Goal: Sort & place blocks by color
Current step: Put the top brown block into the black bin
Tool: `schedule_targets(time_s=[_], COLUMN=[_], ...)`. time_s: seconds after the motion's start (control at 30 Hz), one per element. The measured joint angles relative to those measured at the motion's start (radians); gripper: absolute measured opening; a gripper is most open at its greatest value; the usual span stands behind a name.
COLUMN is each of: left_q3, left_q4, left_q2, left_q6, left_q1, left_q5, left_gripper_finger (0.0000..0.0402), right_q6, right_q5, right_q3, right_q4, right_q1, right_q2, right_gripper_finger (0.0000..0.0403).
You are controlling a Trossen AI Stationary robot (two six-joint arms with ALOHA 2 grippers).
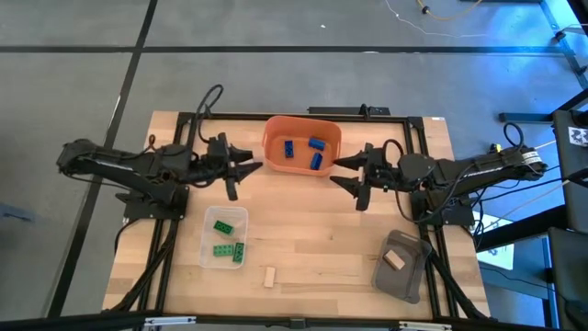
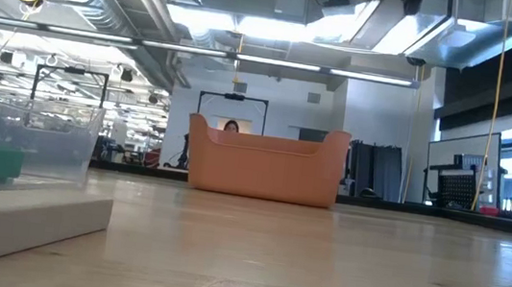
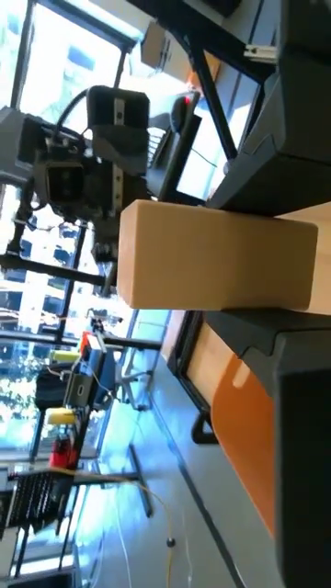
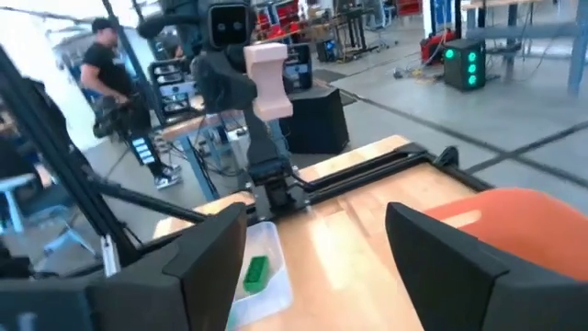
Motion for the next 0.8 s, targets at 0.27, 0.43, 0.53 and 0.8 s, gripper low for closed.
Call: schedule_targets(time_s=[0.27, 0.43, 0.53, 0.8], left_q3=[0.035, 0.104, 0.142, 0.193], left_q4=[0.203, 0.278, 0.295, 0.295], left_q2=[0.276, 0.432, 0.489, 0.542], left_q6=[-0.025, -0.079, -0.080, -0.080], left_q1=[0.000, 0.000, 0.000, 0.000], left_q5=[0.125, 0.195, 0.212, 0.259], left_gripper_finger=[0.0120, 0.0120, 0.0120, 0.0120], right_q6=[0.008, 0.012, 0.044, 0.063], right_q5=[-0.071, -0.106, -0.127, -0.128], right_q3=[0.000, 0.000, 0.000, 0.000], right_q4=[0.269, 0.412, 0.435, 0.483], right_q1=[0.000, -0.001, 0.000, 0.000], right_q2=[0.188, 0.283, 0.310, 0.316], right_gripper_finger=[0.0263, 0.0263, 0.0263, 0.0262])
